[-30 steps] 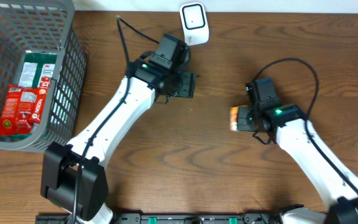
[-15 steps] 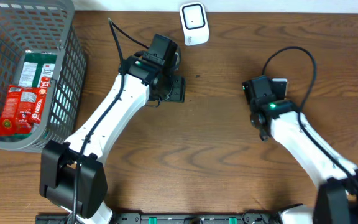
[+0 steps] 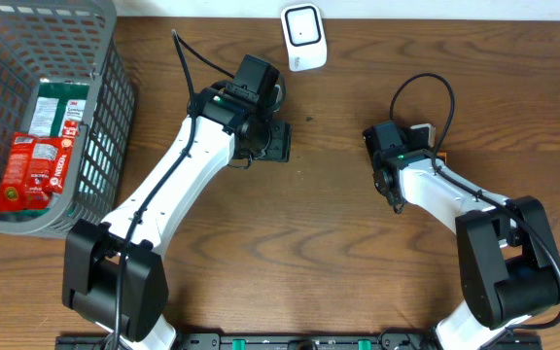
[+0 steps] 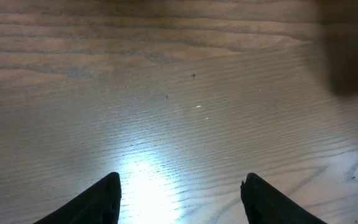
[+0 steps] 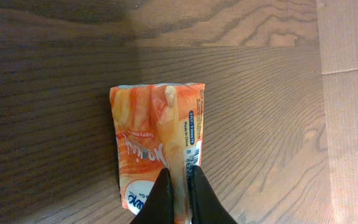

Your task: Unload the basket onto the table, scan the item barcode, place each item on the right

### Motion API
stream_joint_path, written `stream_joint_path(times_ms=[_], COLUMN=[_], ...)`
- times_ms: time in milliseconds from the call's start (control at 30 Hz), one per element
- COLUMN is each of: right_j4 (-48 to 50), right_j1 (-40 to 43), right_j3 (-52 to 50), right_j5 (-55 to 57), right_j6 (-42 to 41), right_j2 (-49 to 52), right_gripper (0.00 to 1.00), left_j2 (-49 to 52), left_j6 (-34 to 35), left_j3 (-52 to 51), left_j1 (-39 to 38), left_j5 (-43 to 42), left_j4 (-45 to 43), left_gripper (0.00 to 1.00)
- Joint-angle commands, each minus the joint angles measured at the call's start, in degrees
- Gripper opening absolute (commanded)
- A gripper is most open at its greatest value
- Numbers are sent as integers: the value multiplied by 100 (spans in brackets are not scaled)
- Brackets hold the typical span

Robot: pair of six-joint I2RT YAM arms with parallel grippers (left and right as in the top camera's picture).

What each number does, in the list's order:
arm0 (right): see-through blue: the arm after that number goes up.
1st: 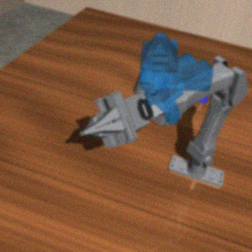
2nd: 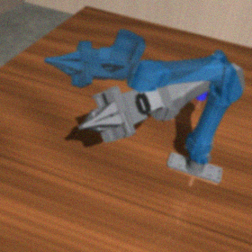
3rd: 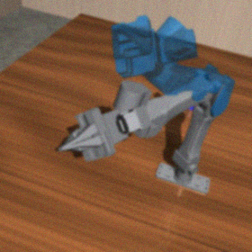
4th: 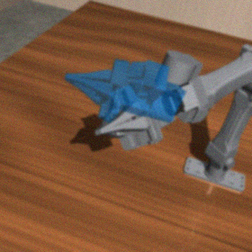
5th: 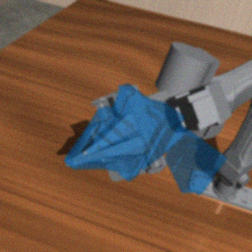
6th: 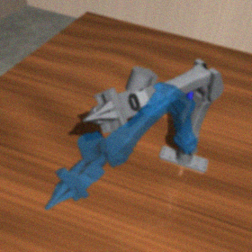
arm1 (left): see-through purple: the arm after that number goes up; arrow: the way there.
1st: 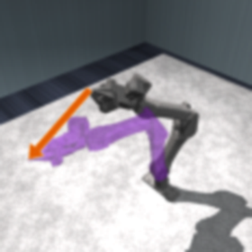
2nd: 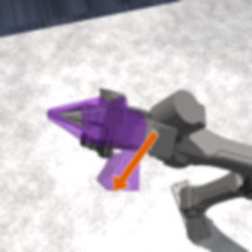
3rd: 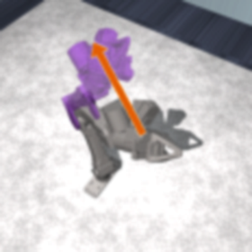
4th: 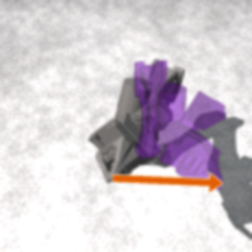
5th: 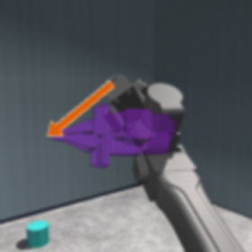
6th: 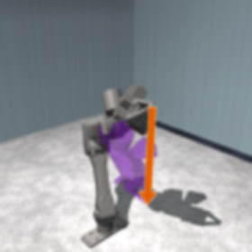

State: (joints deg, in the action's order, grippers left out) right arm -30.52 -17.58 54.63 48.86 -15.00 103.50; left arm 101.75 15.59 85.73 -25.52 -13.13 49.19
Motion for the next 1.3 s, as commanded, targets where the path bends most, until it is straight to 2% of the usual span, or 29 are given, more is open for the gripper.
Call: stream_joint_path(times_ms=[0, 133, 300, 400, 600, 733, 833, 933, 967, 1033, 1133, 1167, 1200, 1233, 1267], right_j4=[13, 15, 20, 105, -83, -518, -699, -909, -988, -1102, -1270, -1325, -1412, -1475, -1526], right_j1=[39, 39, 39, 42, 42, 74, 236, 531, 743, 1071, 1631, 1790, 2033, 2184, 2310], right_j3=[-11, -11, -11, 2, 424, 918, 1108, 1193, 1196, 1196, 1196, 1196, 1196, 1193, 1191], right_j5=[168, 7, -177, -177, -483, -1298, -1775, -2365, -2837, -3661, -4704, -4859, -4924, -4913, -4894], right_j6=[50, 50, 50, 55, 621, 697, 697, 695, 693, 693, 693, 693, 693, 695, 695], right_j2=[44, 42, 37, 17, -293, -850, -1259, -1650, -1849, -2083, -2291, -2310, -2315, -2312, -2302], right_gripper=[12, 26, 40, 56, 68, 81, 86, 89, 91, 94, 95, 95, 93, 93, 93], left_j2=[48, 48, 48, 48, 48, 48, 48, 48, 48, 48, 48, 46, 35, 26, 11], left_j6=[-31, -33, -31, -31, -31, -31, -31, -31, -31, -33, -31, -31, -28, -26, -24], left_j3=[-13, -13, -13, -13, -13, -13, -13, -13, -13, -13, -13, -13, -11, -9, 2], left_j1=[4, 4, 4, 4, 4, 4, 4, 4, 4, 4, 4, 4, 4, 4, 4], left_j5=[74, 74, 74, 74, 74, 72, 72, 72, 72, 72, 70, 70, 68, 70, 70], left_j4=[22, 7, 4, 4, 20, 72, 90, 140, 140, 153, 155, 155, 144, 127, 125], left_gripper=[64, 64, 65, 65, 65, 65, 66, 78, 85, 85, 85, 75, 43, 19, 8])
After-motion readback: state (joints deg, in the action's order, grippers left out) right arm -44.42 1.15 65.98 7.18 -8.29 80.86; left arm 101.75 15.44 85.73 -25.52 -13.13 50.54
